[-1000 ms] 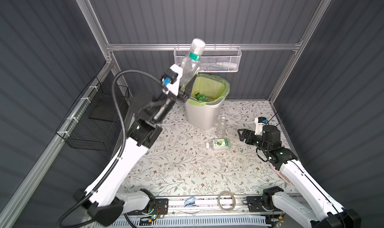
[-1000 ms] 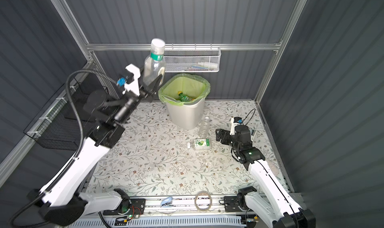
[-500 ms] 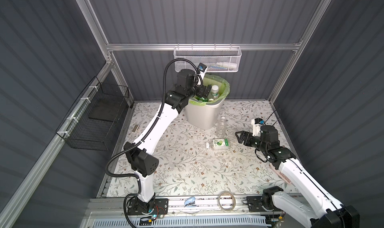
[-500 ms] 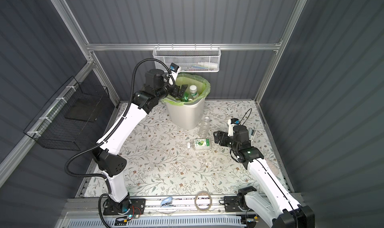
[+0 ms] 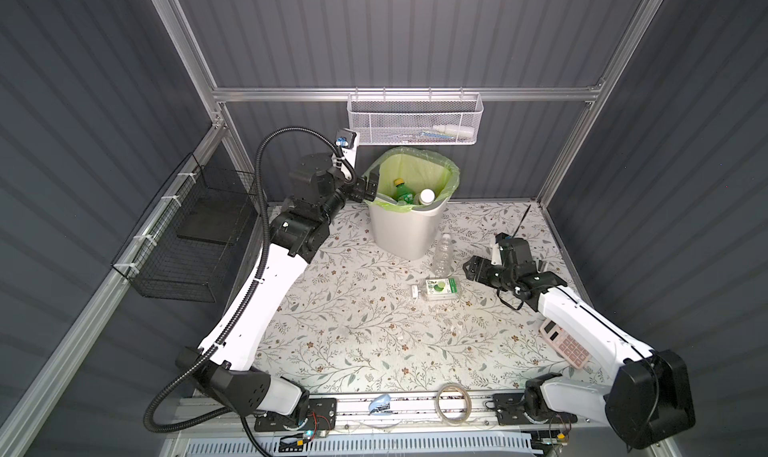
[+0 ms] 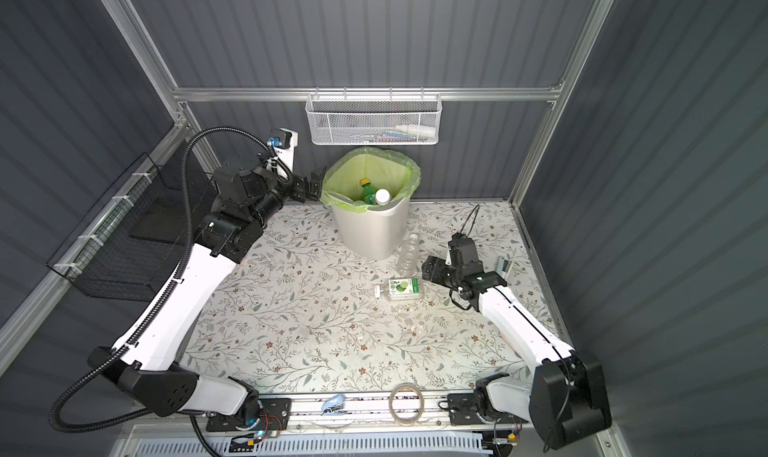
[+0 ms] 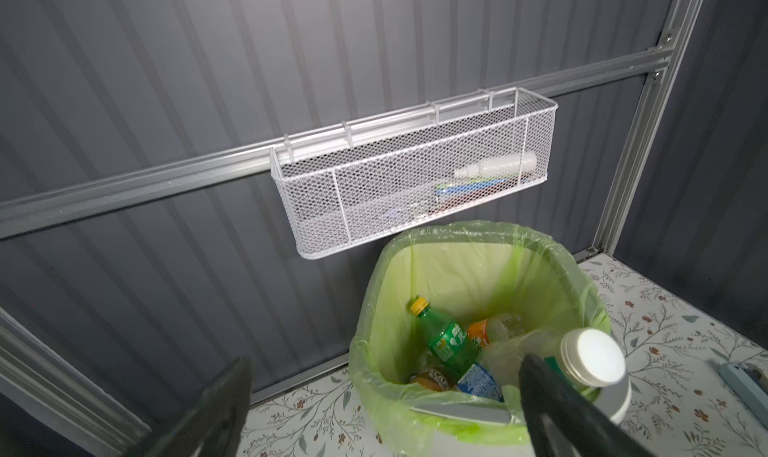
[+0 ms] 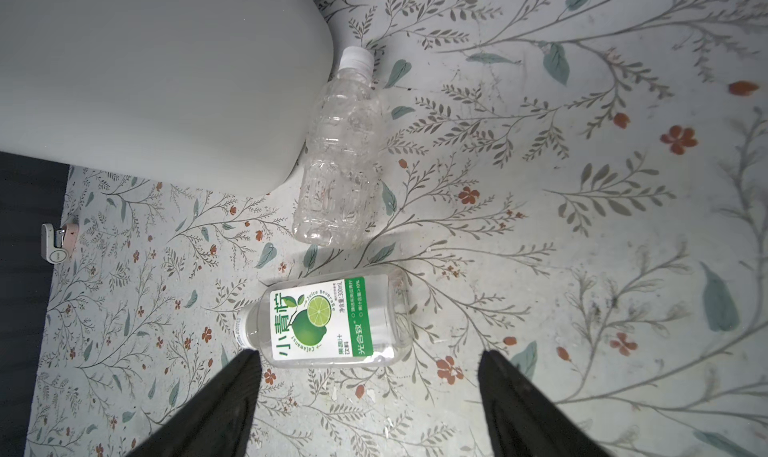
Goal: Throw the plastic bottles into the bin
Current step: 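Lower the clear bottle into the bin with the left gripper while right gripper hovers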
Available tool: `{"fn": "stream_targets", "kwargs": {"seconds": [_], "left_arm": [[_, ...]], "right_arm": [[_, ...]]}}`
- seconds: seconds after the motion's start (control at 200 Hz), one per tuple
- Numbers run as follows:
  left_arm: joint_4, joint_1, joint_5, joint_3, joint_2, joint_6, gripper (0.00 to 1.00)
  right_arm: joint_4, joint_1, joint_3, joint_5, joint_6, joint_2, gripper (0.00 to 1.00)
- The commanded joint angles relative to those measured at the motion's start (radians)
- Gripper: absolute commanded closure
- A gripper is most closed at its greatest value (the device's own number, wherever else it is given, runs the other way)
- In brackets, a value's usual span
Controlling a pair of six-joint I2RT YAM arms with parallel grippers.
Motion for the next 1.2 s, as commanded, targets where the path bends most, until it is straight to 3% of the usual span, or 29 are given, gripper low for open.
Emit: {"fn": "stream_targets", "kwargs": {"seconds": [0.0, 0.255, 0.395, 0.615, 0.891, 1.191], "left_arm": [[-0.013, -0.001, 0.042, -0.006, 0.005, -0.028, 0.00], [-0.023, -0.021, 0.185, -0.025, 0.056, -0.030, 0.00], [-0.083, -0.111, 0.166, 0.065, 0.159, 0.107, 0.00], [-0.234, -0.139, 0.258, 0.200, 0.281, 0.258, 0.00], [-0.253, -0.139, 0.185, 0.290, 0.390, 0.305, 0.00], [-0.183, -0.139, 0.134, 0.371, 0.487, 0.245, 0.00]], "right_arm": [[0.049, 0.029, 0.066, 0.028, 0.056, 0.028, 0.16], [0.055, 0.053, 0.107, 0.055, 0.046, 0.027, 0.17], [0.062, 0.054, 0.091, 0.051, 0.056, 0.015, 0.17], [0.058, 0.054, 0.067, 0.068, 0.045, -0.019, 0.17], [0.071, 0.054, 0.053, 0.075, 0.039, -0.018, 0.16], [0.081, 0.054, 0.047, 0.081, 0.032, -0.003, 0.16]]}}
